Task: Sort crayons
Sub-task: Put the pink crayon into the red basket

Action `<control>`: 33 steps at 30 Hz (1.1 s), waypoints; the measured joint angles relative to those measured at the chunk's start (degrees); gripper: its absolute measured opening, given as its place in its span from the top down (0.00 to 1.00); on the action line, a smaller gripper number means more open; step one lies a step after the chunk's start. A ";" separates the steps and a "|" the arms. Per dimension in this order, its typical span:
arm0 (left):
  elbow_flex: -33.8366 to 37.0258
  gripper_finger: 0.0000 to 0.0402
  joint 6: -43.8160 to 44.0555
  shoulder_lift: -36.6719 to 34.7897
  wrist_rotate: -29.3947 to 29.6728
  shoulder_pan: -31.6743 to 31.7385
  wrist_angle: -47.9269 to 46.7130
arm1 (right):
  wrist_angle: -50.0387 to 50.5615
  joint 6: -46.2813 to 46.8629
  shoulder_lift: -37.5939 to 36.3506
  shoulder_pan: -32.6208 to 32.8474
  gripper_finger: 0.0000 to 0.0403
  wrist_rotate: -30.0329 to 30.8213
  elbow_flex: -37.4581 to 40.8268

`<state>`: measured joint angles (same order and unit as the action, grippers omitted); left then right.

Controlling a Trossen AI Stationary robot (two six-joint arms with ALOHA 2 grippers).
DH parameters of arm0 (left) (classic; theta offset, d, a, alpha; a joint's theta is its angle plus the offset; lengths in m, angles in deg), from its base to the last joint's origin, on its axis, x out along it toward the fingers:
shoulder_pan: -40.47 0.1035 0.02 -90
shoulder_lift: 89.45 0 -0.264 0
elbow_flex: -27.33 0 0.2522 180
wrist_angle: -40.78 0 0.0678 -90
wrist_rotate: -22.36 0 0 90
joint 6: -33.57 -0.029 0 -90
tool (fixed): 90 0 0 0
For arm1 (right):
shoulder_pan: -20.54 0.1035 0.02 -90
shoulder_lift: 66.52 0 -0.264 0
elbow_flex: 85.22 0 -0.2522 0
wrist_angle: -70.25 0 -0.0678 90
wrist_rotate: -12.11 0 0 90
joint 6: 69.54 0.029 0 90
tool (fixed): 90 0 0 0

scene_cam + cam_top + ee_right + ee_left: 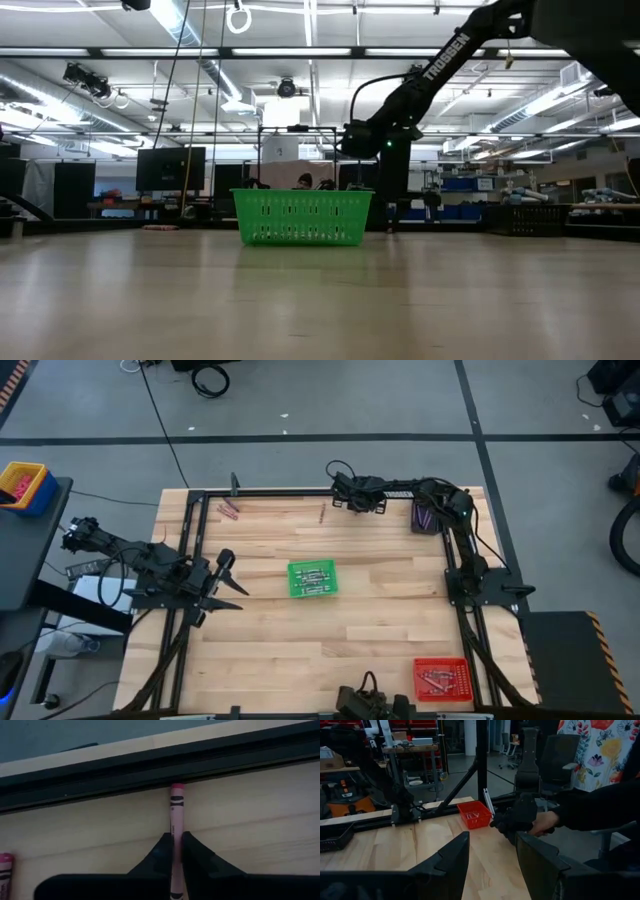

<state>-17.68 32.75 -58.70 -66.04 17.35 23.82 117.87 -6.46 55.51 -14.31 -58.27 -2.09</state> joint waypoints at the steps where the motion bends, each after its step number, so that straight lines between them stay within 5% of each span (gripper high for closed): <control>1: 0.00 0.57 0.02 0.00 0.00 0.00 0.00 | -0.11 -0.34 -0.24 0.02 0.92 0.11 0.04; 10: 0.00 0.57 -0.35 -0.02 0.00 0.00 -0.02 | 4.05 -16.59 -11.41 5.57 0.91 -6.95 0.26; 18: 0.00 0.57 -4.18 -0.02 0.02 0.00 0.00 | 24.42 -21.27 -22.99 30.60 0.91 -8.55 0.26; 26: 0.02 0.57 -2.97 0.00 0.02 0.00 2.46 | 38.27 2.12 -27.64 61.18 0.91 -22.70 0.22; 33: 0.02 0.57 -2.90 -0.02 0.02 0.00 4.26 | 34.29 12.65 -27.49 82.16 0.91 -28.52 3.80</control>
<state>-17.66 29.85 -58.73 -66.02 17.35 28.09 152.17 6.18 28.02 67.85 -86.80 1.72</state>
